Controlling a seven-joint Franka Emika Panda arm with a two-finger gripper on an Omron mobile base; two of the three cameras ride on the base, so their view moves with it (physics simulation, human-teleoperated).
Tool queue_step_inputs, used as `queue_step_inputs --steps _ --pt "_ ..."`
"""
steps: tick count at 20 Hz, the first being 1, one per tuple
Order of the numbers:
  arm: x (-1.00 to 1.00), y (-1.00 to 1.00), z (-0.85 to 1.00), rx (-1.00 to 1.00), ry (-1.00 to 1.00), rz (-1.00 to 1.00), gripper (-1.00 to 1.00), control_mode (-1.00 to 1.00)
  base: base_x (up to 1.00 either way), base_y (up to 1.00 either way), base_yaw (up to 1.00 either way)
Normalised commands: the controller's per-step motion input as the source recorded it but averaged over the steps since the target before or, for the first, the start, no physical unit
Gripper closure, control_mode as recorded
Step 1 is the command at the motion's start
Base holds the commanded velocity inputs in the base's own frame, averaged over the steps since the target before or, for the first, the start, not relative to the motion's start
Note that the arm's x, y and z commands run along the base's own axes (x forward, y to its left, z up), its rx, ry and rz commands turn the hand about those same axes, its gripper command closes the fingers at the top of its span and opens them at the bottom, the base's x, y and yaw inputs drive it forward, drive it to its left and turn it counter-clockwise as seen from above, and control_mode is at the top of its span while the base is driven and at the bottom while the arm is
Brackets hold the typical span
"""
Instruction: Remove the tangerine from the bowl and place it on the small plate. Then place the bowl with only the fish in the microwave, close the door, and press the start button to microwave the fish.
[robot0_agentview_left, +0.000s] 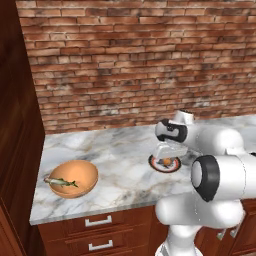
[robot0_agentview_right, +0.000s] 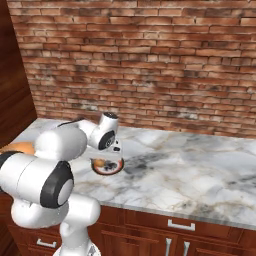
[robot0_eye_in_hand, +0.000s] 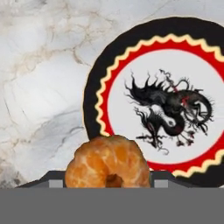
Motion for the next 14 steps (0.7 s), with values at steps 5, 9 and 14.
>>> queue_step_inputs --steps 5,9,14 --pt "0.49 -0.03 -0.27 0.00 0.00 0.00 1.00 -1.00 0.00 0.00 0.00" --pt "0.33 0.00 -0.24 0.00 0.00 0.00 1.00 -1.00 0.00 0.00 0.00" --pt "0.30 0.00 -0.35 0.00 0.00 0.00 -1.00 -1.00 0.00 0.00 0.00"
